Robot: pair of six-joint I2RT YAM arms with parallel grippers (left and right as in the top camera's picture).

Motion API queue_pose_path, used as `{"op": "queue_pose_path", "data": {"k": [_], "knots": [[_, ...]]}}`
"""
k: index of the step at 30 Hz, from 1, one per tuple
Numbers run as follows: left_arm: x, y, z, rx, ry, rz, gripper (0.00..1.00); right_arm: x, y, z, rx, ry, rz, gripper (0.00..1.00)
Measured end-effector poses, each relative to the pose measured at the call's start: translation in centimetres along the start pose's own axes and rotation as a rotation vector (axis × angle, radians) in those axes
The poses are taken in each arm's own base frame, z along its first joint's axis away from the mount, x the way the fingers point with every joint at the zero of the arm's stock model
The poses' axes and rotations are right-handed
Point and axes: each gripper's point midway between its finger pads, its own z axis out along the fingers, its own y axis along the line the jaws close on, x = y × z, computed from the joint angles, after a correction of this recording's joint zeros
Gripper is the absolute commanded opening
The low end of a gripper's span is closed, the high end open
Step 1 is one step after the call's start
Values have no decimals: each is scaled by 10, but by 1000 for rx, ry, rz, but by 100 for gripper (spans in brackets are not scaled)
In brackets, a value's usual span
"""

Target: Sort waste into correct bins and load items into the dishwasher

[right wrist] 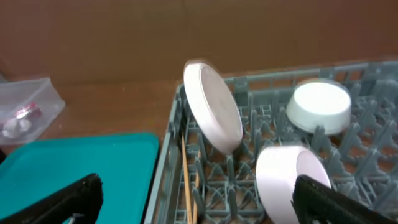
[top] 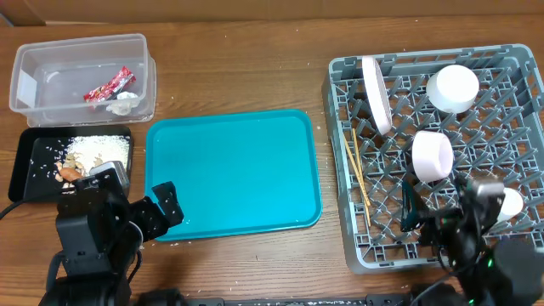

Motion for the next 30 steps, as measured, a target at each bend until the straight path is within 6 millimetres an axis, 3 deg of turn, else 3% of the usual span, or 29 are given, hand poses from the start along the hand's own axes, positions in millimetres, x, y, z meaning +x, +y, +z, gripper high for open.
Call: {"op": "queue_pose_path", "data": {"k": [5, 16, 25, 30], "knots": [[0, 0, 0, -1, 1, -1, 100, 15, -3, 12, -19, -138, -29, 100], [0, 0, 0, -1, 2, -1, 100, 22, -13, 48, -36, -413, -84, 100], [0, 0, 0, -1, 2, -1, 100, 70, -22, 68, -23, -259, -58, 100], [0, 0, 0, -1, 2, -1, 100, 70, -22, 68, -23, -258, -58, 100]]}}
